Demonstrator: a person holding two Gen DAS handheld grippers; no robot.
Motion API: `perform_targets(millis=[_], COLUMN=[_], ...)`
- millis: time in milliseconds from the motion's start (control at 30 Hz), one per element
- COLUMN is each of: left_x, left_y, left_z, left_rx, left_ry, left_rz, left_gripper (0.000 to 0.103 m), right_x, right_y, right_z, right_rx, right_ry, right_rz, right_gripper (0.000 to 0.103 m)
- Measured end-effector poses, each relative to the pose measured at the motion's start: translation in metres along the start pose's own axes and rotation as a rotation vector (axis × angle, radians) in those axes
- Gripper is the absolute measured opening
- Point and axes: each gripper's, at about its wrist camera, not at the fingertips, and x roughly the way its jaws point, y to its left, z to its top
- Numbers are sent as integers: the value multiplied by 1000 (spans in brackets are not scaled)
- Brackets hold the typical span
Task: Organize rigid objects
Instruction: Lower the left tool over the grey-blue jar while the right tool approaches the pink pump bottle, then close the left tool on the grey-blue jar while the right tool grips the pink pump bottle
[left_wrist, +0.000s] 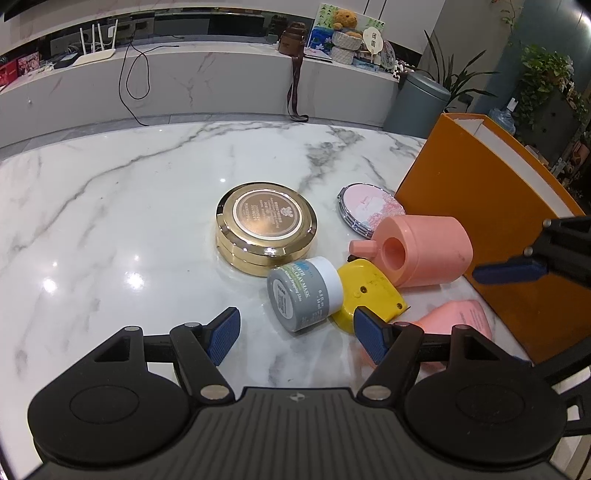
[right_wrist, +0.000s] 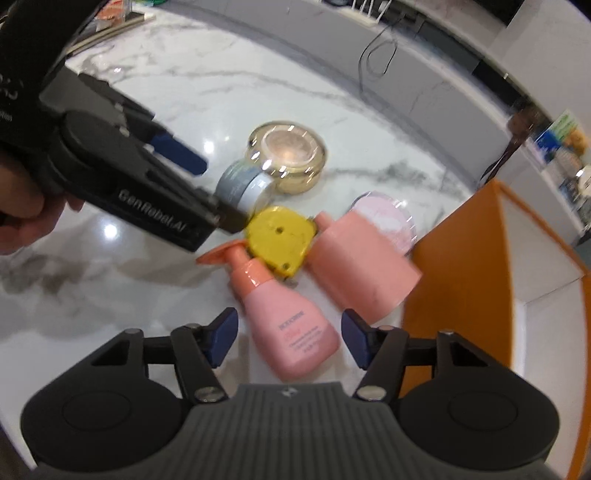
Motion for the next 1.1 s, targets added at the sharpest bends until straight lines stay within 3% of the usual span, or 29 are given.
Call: perform_targets(millis=[233,333,400,467,567,900,1100], left_x=[8,9,6,3,-1,4,4], left_y=[-5,-3,0,2,6,14,14], left_z=[2,3,5,5,3,2,0], left_rx=[9,-10,-21,-24,-11,-9,8], left_ry=[-9,-30,-41,-44,-46,-62,-62], left_rz=[5,15,23,18,28,5,17], left_gripper=[82,78,67,49,42,45,41], right_x=[20,27,26,23,21,30,31], right_y=[2,2,0,-3,-2,2,-2], right_z=[-4,-4,-4,-5,-5,-3,-3], right_rx=[-51,-54,-30,-1,7,0,25], right_ry=[10,48,67,78,87,64,66], right_rz=[6,19,40,70,88,86,113], right_gripper=[65,59,58,57,55,55,54])
